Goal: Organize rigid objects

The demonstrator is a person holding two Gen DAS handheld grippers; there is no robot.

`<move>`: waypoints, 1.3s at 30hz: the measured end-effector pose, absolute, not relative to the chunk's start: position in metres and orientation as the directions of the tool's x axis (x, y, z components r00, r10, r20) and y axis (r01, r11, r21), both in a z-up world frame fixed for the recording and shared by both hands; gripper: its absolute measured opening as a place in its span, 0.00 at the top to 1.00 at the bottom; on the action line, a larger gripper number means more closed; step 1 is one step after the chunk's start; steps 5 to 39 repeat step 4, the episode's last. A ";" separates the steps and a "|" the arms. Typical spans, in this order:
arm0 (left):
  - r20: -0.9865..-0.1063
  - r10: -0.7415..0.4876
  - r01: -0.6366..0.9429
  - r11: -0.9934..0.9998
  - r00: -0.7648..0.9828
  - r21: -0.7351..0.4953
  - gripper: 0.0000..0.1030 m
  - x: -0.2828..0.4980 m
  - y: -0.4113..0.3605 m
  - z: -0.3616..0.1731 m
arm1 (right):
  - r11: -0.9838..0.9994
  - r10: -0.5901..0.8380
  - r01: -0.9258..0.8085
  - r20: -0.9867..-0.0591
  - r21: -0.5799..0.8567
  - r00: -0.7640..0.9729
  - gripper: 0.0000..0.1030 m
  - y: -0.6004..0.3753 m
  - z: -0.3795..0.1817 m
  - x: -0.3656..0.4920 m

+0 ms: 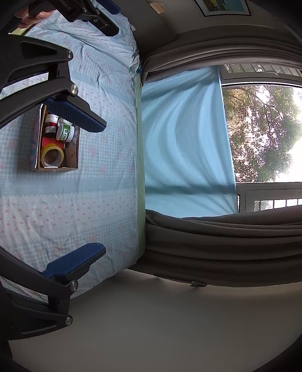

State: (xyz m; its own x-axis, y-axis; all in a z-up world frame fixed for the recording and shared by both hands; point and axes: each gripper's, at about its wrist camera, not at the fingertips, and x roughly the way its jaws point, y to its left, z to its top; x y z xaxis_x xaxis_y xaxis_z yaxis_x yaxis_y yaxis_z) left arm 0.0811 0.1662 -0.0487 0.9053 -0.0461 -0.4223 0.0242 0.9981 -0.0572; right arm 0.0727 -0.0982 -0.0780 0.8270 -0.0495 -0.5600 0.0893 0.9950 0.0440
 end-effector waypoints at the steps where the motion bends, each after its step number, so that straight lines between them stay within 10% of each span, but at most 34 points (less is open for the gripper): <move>1: -0.423 -0.045 0.024 0.998 0.905 -0.053 0.00 0.081 0.167 -0.050 | 0.995 -0.051 0.090 -0.563 0.042 0.825 0.08 -0.097 -0.079 0.073; 39: -0.434 -0.039 0.028 0.999 0.900 -0.031 0.00 0.086 0.165 -0.053 | 0.995 -0.054 0.091 -0.578 0.035 0.814 0.08 -0.094 -0.083 0.079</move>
